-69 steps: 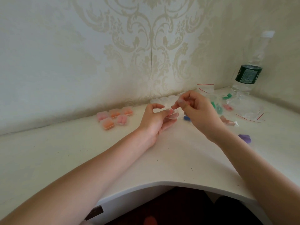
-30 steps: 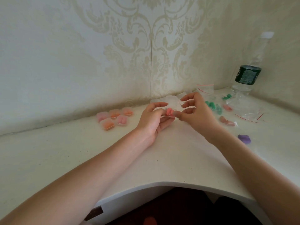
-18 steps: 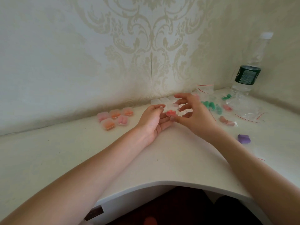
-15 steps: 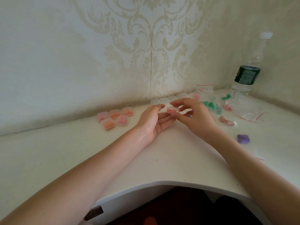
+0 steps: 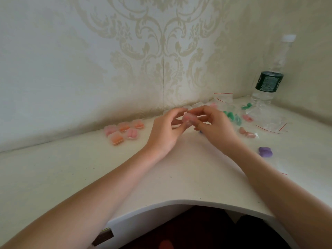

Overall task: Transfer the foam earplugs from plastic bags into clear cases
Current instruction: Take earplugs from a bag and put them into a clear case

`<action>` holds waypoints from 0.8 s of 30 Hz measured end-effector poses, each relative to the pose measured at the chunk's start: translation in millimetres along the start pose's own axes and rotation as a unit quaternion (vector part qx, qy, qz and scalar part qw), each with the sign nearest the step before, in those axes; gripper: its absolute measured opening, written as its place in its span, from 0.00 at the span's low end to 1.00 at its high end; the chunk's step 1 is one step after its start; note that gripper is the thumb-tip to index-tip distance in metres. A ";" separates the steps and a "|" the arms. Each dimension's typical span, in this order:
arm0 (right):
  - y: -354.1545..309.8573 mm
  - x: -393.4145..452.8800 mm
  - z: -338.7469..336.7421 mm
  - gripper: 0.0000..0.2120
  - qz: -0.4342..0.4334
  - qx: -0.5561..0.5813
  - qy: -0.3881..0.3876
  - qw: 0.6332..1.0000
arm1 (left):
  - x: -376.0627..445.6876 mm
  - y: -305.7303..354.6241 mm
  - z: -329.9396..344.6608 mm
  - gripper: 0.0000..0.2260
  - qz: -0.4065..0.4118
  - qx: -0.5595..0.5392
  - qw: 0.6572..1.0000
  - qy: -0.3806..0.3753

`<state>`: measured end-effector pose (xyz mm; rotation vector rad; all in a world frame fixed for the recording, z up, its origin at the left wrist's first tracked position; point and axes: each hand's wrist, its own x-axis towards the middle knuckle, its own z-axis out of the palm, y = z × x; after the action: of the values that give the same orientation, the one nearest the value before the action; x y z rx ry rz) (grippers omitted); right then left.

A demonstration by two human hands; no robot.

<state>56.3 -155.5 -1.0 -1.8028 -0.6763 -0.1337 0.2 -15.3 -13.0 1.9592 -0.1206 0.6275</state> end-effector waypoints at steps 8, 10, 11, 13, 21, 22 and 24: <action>5.2 1.5 -2.0 0.10 0.029 -0.008 0.043 0.999 | 19.2 -3.2 -48.4 0.05 0.111 0.396 0.899 0.150; 7.3 0.1 -3.8 0.09 -0.013 -0.095 0.030 0.995 | 21.5 -6.4 -64.3 0.04 0.070 0.509 0.844 0.152; 8.2 -0.6 -4.6 0.10 -0.030 -0.147 0.007 0.989 | 21.5 -6.9 -69.1 0.04 0.023 0.548 0.827 0.121; 10.3 -2.1 -5.9 0.16 -0.039 -0.244 -0.050 0.968 | 21.6 -6.9 -71.3 0.09 -0.062 0.599 0.796 0.059; 19.1 -1.4 -7.7 0.20 0.001 -0.369 -0.119 0.922 | 20.1 -3.6 -61.8 0.11 -0.091 0.600 0.794 0.014; 18.4 -0.7 -7.4 0.19 0.002 -0.363 -0.112 0.925 | 19.1 -2.7 -60.0 0.11 -0.094 0.608 0.788 0.009; 17.8 1.0 -6.9 0.17 -0.005 -0.355 -0.100 0.929 | 18.7 -1.2 -58.5 0.12 -0.109 0.621 0.777 0.001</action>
<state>67.8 -164.7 -13.2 -2.5359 -0.8481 -0.2236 -5.2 39.4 14.5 3.1669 0.7037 0.5896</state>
